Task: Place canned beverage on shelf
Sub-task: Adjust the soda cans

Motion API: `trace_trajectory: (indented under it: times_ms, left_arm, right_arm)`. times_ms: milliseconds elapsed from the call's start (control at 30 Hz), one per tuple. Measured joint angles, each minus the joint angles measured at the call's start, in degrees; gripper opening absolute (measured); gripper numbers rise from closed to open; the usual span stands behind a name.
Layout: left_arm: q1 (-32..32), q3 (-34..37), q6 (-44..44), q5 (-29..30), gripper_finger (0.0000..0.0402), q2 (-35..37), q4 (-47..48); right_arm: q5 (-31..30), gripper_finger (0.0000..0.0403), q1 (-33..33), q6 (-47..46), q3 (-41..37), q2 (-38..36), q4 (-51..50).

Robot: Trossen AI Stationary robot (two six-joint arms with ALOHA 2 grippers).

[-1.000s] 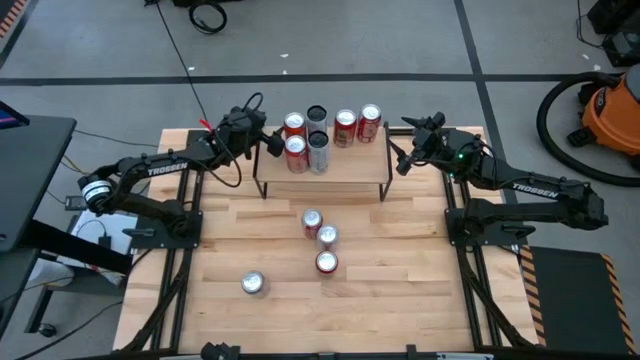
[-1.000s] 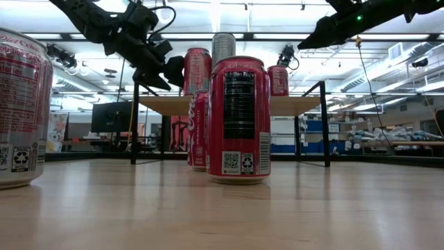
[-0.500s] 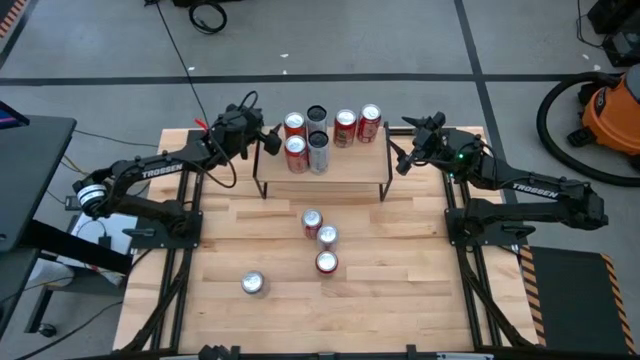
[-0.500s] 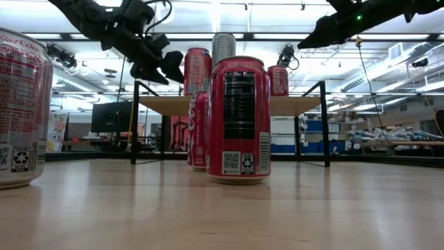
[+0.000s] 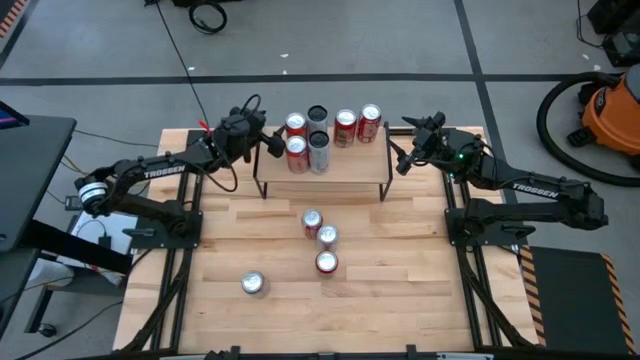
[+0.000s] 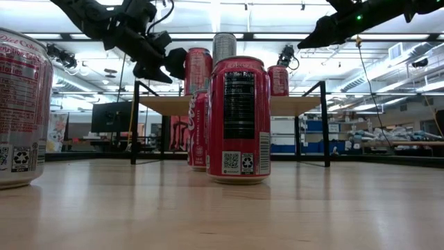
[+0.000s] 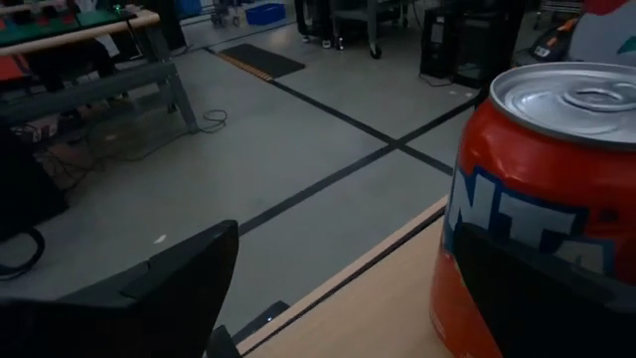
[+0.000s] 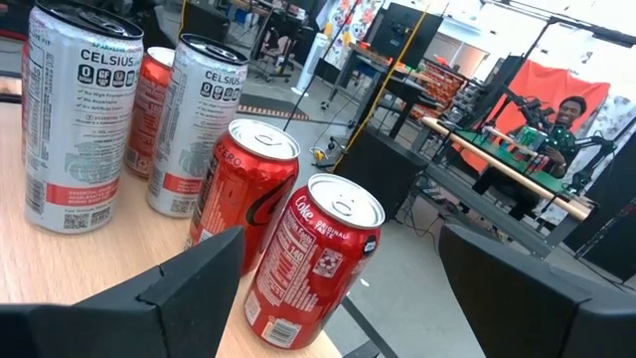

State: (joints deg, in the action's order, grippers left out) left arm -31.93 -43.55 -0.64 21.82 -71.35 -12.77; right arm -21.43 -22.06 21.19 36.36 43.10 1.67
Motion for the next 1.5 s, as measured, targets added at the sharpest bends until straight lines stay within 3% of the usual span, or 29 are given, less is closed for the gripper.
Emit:
trace_trajectory:
  times_ms: [400,800,1500]
  left_arm:
    - [3.48,0.0,0.67,5.57,0.0384,-1.29,-2.46]
    - [4.23,-0.02,1.31,5.55,0.0384,-5.53,-7.01]
    - [4.14,0.02,6.02,6.69,0.0384,-0.56,-2.64]
  right_arm:
    - [0.09,0.0347,0.0,-0.02,0.0,-0.01,0.0]
    - [0.09,0.0347,0.74,0.09,0.0,0.0,0.36]
    - [-0.37,0.0347,0.74,0.25,0.0,-0.01,0.04]
